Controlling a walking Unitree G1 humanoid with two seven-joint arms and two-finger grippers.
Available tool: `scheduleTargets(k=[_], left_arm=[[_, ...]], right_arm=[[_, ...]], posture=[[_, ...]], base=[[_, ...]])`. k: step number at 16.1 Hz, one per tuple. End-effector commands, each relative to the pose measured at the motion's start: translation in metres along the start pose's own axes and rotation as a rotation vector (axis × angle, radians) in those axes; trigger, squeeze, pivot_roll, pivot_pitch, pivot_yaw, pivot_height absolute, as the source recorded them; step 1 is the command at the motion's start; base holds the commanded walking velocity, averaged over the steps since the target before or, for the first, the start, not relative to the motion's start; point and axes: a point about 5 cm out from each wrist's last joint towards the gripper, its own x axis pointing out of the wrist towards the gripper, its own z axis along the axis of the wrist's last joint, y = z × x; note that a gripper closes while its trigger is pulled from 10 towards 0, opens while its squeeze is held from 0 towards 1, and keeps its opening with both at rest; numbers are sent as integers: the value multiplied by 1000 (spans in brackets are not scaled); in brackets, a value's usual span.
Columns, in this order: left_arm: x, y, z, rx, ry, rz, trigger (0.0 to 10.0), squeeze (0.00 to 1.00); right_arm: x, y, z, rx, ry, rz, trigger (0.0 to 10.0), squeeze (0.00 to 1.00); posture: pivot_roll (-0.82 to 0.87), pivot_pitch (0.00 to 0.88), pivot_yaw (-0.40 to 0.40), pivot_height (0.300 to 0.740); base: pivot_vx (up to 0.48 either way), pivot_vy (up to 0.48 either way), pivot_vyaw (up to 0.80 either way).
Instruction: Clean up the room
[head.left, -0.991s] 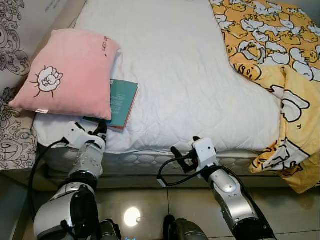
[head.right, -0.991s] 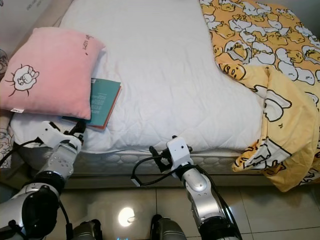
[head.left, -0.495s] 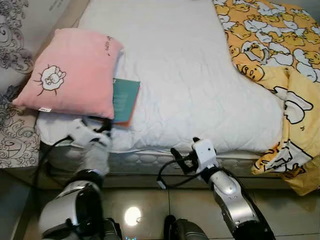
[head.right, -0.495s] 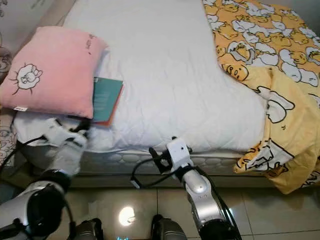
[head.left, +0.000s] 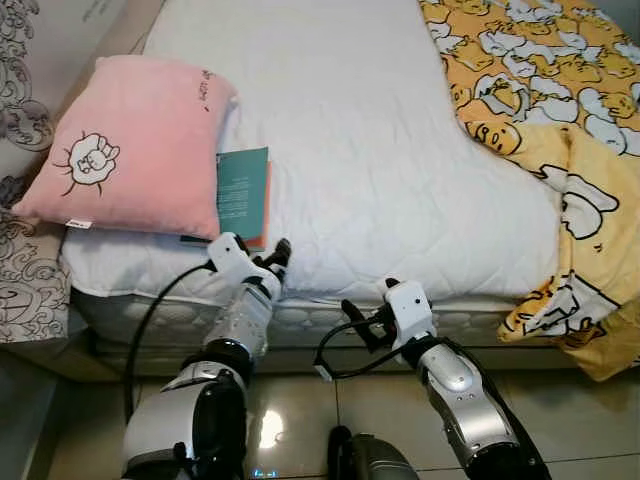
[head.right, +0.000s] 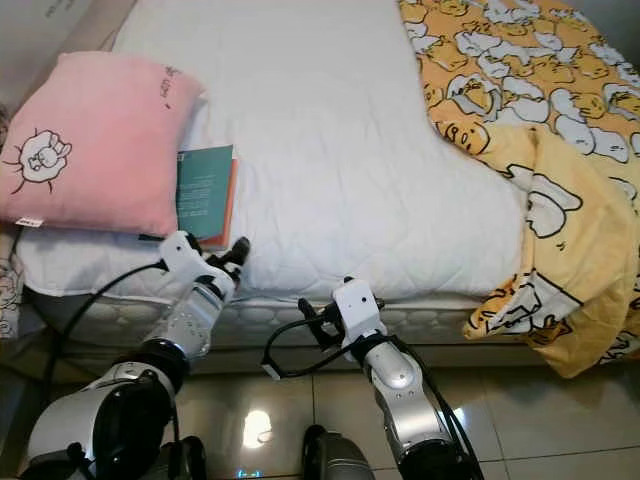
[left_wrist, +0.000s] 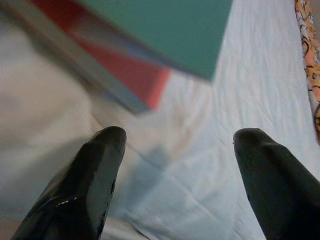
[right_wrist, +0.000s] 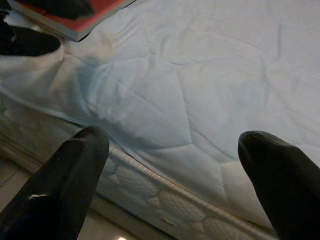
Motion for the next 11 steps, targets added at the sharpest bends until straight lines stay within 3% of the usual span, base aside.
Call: scheduleTargets(k=[1, 3, 4, 5, 6, 8, 9, 10, 11], left_arm=[[-1, 0, 0, 93, -9, -25, 10000, 0], [-4, 1, 5, 320, -45, -91, 10000, 0], [-10, -1, 9, 474, -95, -182, 10000, 0], [-14, -3, 14, 526, -131, -228, 10000, 0], [-28, -5, 42, 611, -264, -308, 10000, 0], [-30, 0, 68, 694, -354, -253, 10000, 0], [-23, 5, 81, 753, -387, -170, 10000, 0], [-14, 4, 83, 802, -377, -112, 10000, 0], [-3, -7, 76, 857, -334, -65, 10000, 0]], right_arm=[[-2, -1, -4, -4, 20, -1, 10000, 0], [-1, 0, -2, -4, 16, 0, 10000, 0], [-1, 0, -2, -5, 14, -1, 10000, 0], [-1, 0, -2, -5, 14, -1, 10000, 0], [-2, -1, -4, -5, 16, -1, 10000, 0], [-2, -1, -4, -5, 17, 1, 10000, 0], [-1, 0, -4, -5, 18, 4, 10000, 0], [1, 0, -3, -5, 17, 5, 10000, 0], [2, 1, -1, -6, 12, 6, 10000, 0]], posture=[[-106, 175, -116, 740], [-104, 173, -114, 740], [-103, 173, -110, 740], [-103, 173, -110, 740], [-94, 169, -111, 740], [-87, 168, -113, 740], [-85, 168, -114, 740], [-84, 169, -116, 740], [-99, 175, -119, 740]], base=[[0, 0, 0], [0, 0, 0], [0, 0, 0], [0, 0, 0], [0, 0, 0], [0, 0, 0], [0, 0, 0], [0, 0, 0], [0, 0, 0]])
